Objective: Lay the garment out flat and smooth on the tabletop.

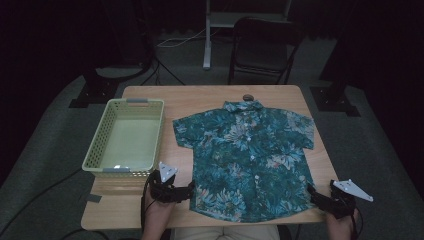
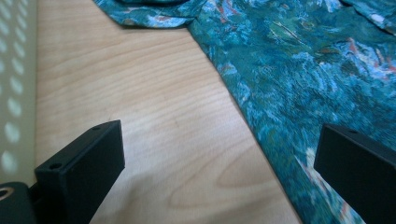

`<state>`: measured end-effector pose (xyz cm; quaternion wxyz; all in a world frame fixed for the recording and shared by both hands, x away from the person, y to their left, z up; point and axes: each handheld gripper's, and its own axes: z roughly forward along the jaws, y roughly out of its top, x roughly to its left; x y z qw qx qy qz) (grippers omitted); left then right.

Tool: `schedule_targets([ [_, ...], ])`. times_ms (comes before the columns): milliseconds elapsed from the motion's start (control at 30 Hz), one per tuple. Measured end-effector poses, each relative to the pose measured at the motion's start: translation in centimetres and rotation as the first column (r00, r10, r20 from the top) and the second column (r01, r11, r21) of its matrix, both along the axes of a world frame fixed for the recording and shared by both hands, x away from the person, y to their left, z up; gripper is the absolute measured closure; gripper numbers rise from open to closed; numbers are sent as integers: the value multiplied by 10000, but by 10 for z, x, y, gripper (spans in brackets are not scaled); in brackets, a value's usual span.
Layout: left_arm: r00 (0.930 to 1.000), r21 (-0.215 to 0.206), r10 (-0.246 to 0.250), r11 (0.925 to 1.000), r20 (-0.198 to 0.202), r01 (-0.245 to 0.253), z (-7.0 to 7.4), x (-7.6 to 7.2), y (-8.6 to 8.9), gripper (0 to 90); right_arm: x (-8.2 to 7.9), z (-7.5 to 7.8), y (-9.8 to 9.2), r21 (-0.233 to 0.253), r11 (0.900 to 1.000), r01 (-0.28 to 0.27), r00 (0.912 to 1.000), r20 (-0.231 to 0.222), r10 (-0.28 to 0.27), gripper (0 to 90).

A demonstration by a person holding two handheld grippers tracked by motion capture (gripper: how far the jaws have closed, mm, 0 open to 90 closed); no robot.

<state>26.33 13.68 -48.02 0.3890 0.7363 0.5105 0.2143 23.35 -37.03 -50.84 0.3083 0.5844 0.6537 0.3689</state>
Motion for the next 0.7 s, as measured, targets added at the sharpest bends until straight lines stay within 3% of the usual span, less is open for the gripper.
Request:
schedule_targets([
  [233, 9994, 18, 347, 9994, 43, -347, -1, -17, 7, 25, 0, 0, 0, -4, 10000, 3, 10000, -2, -3, 132],
  [533, 9994, 273, 351, 9990, 46, -352, -8, -32, 7, 25, 0, 0, 0, 7, 10000, 1, 10000, 1, -1, 132],
  [700, 9977, 477, 522, 9974, 443, -543, -12, -38, 7, 26, 0, 0, 0, 14, 10000, 1, 10000, 1, -1, 132],
])
